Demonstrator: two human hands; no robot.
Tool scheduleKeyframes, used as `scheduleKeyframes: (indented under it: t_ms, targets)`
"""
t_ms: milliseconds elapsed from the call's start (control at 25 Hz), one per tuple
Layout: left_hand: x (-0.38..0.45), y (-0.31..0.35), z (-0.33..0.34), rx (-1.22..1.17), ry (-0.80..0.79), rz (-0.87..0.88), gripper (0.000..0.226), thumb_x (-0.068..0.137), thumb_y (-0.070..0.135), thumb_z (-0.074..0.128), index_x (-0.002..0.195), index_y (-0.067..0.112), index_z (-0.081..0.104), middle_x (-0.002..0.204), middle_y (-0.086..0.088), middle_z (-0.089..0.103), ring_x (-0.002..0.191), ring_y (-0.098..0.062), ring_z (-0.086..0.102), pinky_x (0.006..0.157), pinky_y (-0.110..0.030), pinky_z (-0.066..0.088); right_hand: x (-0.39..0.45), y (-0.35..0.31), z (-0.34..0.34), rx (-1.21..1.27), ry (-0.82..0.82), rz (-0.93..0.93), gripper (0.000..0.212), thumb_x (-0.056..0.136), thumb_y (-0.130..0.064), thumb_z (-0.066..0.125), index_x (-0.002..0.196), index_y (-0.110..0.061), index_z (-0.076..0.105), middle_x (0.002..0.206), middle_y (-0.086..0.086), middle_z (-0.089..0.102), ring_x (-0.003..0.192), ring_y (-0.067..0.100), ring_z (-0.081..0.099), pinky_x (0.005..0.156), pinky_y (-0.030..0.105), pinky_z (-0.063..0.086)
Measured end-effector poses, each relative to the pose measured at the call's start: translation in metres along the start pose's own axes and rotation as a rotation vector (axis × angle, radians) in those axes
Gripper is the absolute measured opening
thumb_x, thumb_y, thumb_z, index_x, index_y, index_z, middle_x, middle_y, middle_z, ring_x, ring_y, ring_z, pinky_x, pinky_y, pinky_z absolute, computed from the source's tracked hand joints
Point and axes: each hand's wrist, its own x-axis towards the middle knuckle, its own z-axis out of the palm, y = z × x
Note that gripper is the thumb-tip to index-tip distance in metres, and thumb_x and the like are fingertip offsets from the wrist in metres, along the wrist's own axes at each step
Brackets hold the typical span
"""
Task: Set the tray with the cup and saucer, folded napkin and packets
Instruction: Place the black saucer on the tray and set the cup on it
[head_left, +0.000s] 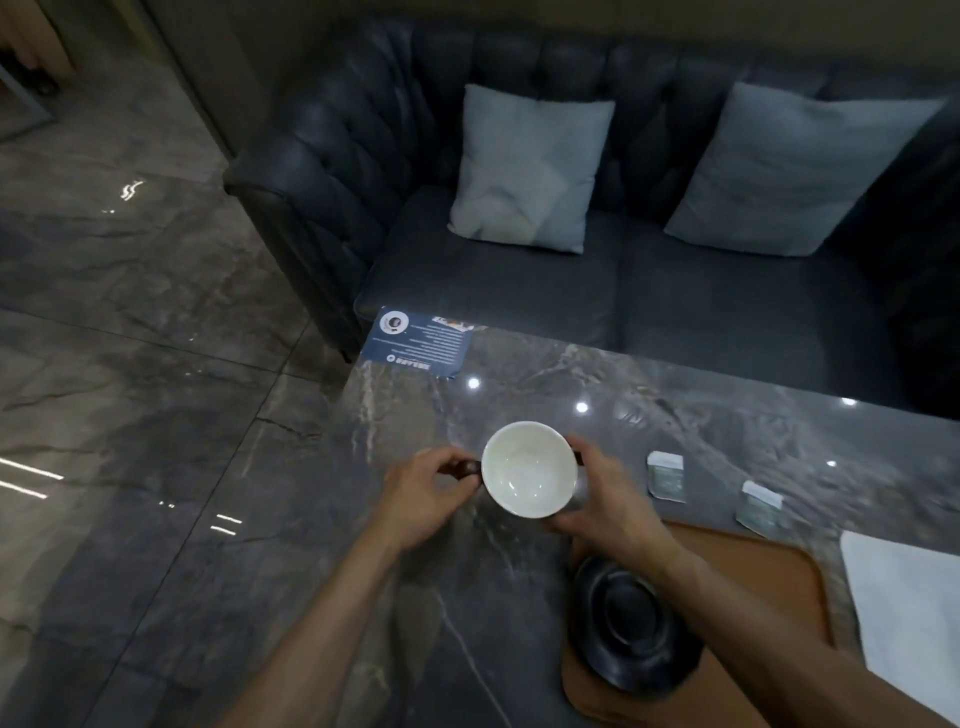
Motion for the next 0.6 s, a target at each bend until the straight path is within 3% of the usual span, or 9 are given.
scheduleKeyframes:
  t_ms: [200, 360, 520, 600]
  targets:
    - [-0.04, 0.036, 0.051, 0.09, -0.042, 0.047, 0.027, 0.076, 0.04, 0.064, 0.1, 0.03, 0.072, 0.094, 0.013, 0.069, 0.092, -0.009, 0.065, 0.093, -0.047, 0.049, -0.072, 0.03, -0.032, 0.006, 0.018, 0.034, 0.09, 0.053, -0.052, 0.083, 0.132, -0.045, 0.04, 0.127, -0.021, 0.054, 0.119, 0.011, 0.05, 0.092, 0.037, 0.051]
    - [-0.065, 0.045, 0.093, 0.073, -0.114, 0.061, 0.03, 0.077, 0.039, 0.063, 0.101, 0.024, 0.072, 0.096, 0.005, 0.071, 0.092, -0.013, 0.066, 0.091, -0.045, 0.051, -0.118, 0.059, -0.045, -0.054, 0.043, 0.097, 0.09, 0.052, -0.056, 0.078, 0.13, -0.053, 0.034, 0.116, -0.034, 0.047, 0.117, 0.009, 0.044, 0.088, 0.031, 0.045]
    - [-0.078, 0.046, 0.124, 0.129, -0.19, 0.016, 0.032, 0.078, 0.044, 0.06, 0.103, 0.027, 0.07, 0.1, 0.004, 0.069, 0.097, -0.015, 0.064, 0.095, -0.047, 0.047, -0.15, 0.086, -0.037, -0.095, 0.082, 0.198, 0.09, 0.046, -0.063, 0.075, 0.128, -0.039, 0.044, 0.12, -0.014, 0.058, 0.117, 0.011, 0.043, 0.083, 0.029, 0.041]
    - [-0.082, 0.044, 0.134, 0.165, -0.21, 0.006, 0.026, 0.081, 0.041, 0.063, 0.104, 0.029, 0.069, 0.101, 0.005, 0.069, 0.098, -0.015, 0.064, 0.095, -0.048, 0.046, -0.158, 0.096, -0.031, -0.136, 0.085, 0.219, 0.09, 0.047, -0.058, 0.077, 0.128, -0.033, 0.046, 0.123, -0.009, 0.06, 0.12, 0.016, 0.042, 0.086, 0.032, 0.042]
